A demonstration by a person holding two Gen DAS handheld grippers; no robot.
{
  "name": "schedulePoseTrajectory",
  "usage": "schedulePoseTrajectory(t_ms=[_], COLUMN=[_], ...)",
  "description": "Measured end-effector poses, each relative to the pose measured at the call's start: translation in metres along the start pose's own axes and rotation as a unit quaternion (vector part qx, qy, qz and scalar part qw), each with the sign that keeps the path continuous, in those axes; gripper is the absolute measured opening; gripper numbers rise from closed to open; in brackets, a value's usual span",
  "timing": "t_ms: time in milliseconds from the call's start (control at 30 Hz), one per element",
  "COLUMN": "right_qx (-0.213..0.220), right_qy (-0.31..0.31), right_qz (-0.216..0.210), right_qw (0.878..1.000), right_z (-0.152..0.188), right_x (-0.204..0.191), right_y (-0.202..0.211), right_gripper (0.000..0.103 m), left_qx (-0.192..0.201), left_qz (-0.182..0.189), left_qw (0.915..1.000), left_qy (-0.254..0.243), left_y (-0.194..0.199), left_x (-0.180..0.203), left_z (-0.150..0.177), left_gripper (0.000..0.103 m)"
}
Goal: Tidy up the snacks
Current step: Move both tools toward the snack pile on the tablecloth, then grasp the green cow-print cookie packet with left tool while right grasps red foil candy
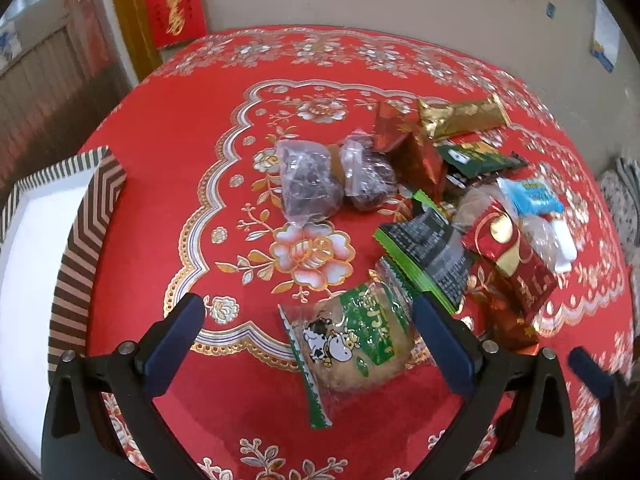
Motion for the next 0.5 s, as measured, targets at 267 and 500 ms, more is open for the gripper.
schedulePoseTrajectory(t_ms=[267, 500], right_qx=[-0.014, -0.014], right_qy=[-0.01, -0.009], right_qz=[0.005, 0.009], right_qw=[1.0, 1.0], right_z=[-0.006, -0.01], right_x=[-0.007, -0.01], right_y=[-0.016, -0.021], right_gripper=[0.102, 0.101], left_qx=[0.011, -0.002], left_qz=[-0.012, 0.004], left_qw=[0.9995, 0.9984], left_qy=[0.027, 0.057], left_y=[0.007, 0.0], left_x=[-0.004, -0.009], left_z=[-0.004, 0.004], left_gripper=[0.103, 0.103])
Point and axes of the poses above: each gripper's, at about its wrist camera, not at the fingertips, and y roughly against the way its jaws point, x to its right, z to its underside, the point moved 6 cm from there along -y, roughly the way its jaws point, and after that the axes turned 12 degrees about z, right-handed, at the moved point
